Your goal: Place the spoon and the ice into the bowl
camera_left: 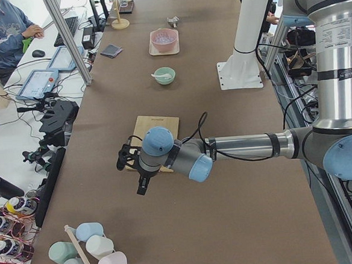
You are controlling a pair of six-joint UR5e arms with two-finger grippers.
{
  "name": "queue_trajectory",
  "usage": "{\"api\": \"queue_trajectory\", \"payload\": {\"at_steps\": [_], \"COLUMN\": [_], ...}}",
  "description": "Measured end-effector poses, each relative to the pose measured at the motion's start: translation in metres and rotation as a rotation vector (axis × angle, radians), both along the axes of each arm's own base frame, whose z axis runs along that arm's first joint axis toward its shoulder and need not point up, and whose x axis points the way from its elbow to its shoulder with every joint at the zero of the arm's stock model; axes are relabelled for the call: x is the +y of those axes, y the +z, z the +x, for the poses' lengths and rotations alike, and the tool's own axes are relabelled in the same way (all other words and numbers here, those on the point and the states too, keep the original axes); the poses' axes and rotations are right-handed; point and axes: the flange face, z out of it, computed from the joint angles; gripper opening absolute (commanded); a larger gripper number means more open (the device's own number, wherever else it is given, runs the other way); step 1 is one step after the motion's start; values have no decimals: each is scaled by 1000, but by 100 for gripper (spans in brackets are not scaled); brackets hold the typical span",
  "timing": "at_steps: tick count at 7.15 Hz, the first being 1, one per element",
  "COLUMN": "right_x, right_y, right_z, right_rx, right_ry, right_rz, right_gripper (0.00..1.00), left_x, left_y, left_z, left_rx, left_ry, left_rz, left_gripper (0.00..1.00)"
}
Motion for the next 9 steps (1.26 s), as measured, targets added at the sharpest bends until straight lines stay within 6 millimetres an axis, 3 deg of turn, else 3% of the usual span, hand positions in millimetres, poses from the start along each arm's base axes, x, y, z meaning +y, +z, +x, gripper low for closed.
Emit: {"api": "queue_trajectory", "payload": {"at_steps": [3,5,7,9], "right_x": [17,30,34,37], "right_y": [24,40,45,47], "right_z": [12,11,11,11], "right_rx": [52,48,50,48], "right_ry": [15,10,11,5], "right_rz": [-27,-51,-65,-60], "right_gripper": [100,100,100,100], "left_x": [3,11,22,24], "left_y": [-11,-5,1,-6], "left_z": [-3,-3,-3,-3], "left_rx": [-4,-20,-16,-17], "left_ry": [53,134,155,156], "left_rz": [-118,-123,-153,-142], "left_gripper": [98,98,98,98]}}
